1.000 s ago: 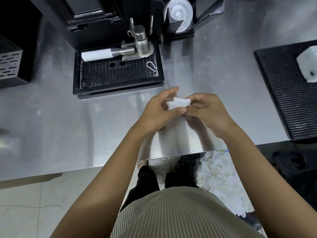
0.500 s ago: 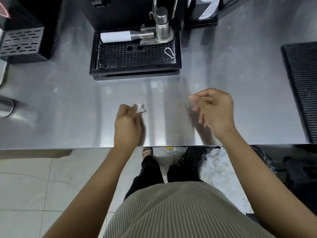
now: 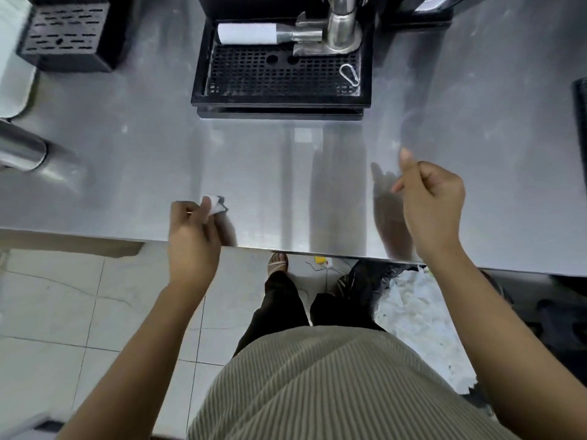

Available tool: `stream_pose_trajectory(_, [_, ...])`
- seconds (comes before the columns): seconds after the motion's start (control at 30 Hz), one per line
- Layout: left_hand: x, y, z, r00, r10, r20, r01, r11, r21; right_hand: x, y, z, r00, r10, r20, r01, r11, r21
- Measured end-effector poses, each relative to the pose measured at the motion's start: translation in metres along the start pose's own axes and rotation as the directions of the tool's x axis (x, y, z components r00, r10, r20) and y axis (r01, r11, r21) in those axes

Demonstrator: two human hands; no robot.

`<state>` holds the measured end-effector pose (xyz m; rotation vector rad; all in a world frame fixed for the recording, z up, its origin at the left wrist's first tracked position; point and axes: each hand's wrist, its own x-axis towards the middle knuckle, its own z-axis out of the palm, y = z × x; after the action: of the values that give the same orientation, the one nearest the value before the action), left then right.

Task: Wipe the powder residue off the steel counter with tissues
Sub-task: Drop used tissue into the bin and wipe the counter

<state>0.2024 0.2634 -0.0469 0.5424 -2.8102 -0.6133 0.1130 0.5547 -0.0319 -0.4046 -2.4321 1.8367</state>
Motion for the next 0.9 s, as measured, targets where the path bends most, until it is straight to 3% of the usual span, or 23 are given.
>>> stream_pose_trajectory(0.07, [-0.016,0.012,0.013,0.981,0.187,0.051,-0.186,0.982,-0.021,-0.001,0.001,0.007,1.0,0.001,0.021,-0.001,1.0,-0.004])
stream_pose_trajectory(0.13, [-0.028,0.036,0.03,0.96,0.269,0.074,-0.264,0.962,-0.068,-0.002,-0.002,0.013,0.999,-0.012,0.041,0.012,1.0,0.008])
stream_pose_trajectory(0.2, [-0.035,0.063,0.045,0.957,0.244,0.16,-0.222,0.964,-0.146,-0.002,-0.006,0.017,0.998,-0.029,0.052,0.028,0.999,0.031])
stream_pose_trajectory(0.3, [-0.032,0.079,0.049,0.923,0.314,0.22,-0.221,0.905,-0.363,0.0,-0.007,0.023,0.992,-0.068,0.108,0.072,0.997,-0.032])
stream_pose_trajectory(0.37, [-0.019,0.063,0.032,0.971,0.168,0.172,-0.077,0.893,-0.443,0.002,-0.006,0.025,0.984,-0.07,0.161,0.083,0.994,-0.074])
stream_pose_trajectory(0.43, [-0.005,0.029,0.008,0.998,-0.06,0.0,0.057,0.944,-0.325,0.003,-0.004,0.026,0.981,-0.071,0.182,0.089,0.992,-0.089])
stream_pose_trajectory(0.5, [0.001,-0.006,-0.008,0.984,-0.154,-0.088,0.141,0.98,-0.138,0.0,-0.003,0.027,0.979,-0.071,0.192,0.091,0.991,-0.095])
stream_pose_trajectory(0.57, [-0.002,-0.017,-0.008,0.988,-0.151,0.018,0.151,0.988,0.031,-0.004,-0.002,0.03,0.976,-0.06,0.21,0.08,0.993,-0.089])
stream_pose_trajectory(0.67, [-0.014,0.005,0.004,0.983,-0.105,0.153,0.089,0.99,0.112,-0.005,-0.001,0.034,0.974,-0.057,0.22,0.077,0.993,-0.084])
stream_pose_trajectory(0.9, [-0.052,0.083,0.034,0.946,0.021,0.325,0.003,0.997,-0.073,0.0,-0.005,0.029,0.977,-0.09,0.196,0.106,0.992,-0.073])
